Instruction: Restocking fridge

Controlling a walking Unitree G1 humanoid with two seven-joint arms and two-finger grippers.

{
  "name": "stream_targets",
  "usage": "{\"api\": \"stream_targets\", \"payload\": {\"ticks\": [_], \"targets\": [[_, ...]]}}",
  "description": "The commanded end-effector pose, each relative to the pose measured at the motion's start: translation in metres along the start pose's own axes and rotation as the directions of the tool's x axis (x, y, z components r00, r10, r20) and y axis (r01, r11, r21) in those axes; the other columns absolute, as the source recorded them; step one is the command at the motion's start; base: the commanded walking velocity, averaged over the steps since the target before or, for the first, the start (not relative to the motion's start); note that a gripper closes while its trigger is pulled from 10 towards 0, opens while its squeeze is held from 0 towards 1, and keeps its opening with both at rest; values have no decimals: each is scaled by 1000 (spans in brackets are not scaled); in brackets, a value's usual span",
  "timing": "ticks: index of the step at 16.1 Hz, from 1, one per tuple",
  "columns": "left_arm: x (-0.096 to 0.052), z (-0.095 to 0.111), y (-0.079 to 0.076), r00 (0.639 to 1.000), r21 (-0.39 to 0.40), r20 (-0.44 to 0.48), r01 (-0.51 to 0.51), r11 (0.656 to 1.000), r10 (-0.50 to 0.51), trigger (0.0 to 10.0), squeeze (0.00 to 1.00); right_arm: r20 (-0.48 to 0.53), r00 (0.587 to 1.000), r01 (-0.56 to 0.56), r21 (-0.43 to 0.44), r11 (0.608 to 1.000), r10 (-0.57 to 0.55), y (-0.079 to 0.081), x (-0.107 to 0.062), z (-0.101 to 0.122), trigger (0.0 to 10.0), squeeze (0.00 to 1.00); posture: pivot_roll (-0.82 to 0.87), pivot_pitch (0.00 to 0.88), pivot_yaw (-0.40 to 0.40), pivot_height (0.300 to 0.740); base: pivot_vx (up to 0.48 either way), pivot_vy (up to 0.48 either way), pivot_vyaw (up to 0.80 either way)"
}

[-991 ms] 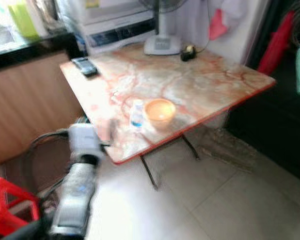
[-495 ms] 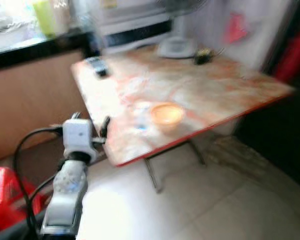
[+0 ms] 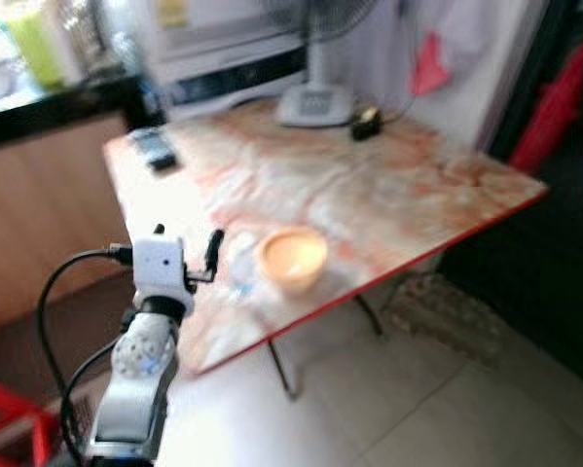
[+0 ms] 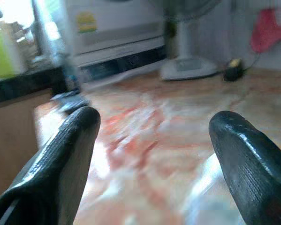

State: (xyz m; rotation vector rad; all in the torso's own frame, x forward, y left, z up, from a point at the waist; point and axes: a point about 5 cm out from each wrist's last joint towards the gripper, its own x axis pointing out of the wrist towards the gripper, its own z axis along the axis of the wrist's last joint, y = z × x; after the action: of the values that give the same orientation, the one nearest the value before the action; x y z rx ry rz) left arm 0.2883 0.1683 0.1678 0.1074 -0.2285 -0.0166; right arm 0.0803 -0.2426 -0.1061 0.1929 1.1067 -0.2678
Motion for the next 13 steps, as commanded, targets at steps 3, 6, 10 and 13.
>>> {"api": "stream_targets", "payload": {"ticks": [3, 6, 10, 13], "targets": [[2, 6, -5, 1000, -2, 15, 12, 1000, -11, 10000, 0, -14, 1000, 18, 6, 1000, -18, -8, -3, -5, 10000, 0, -1, 0, 21, 740, 333, 0, 0], [3, 16, -5, 999, 11, 50, 13, 1000, -14, 10000, 0, -12, 1000, 20, 7, 1000, -20, -8, -2, -4, 10000, 0, 12, 0, 15, 740, 214, 0, 0], [-5, 26, -12, 996, 72, 76, 45, 996, -50, 10000, 0, -15, 1000, 19, 6, 1000, -19, -8, -2, -4, 10000, 0, 31, 0, 11, 740, 0, 0, 0], [-11, 38, -17, 991, 115, 97, 76, 990, -87, 10000, 0, -20, 1000, 17, 1, 1000, -17, -8, -3, -6, 10000, 0, 49, 0, 9, 740, 0, 0, 0]]}}
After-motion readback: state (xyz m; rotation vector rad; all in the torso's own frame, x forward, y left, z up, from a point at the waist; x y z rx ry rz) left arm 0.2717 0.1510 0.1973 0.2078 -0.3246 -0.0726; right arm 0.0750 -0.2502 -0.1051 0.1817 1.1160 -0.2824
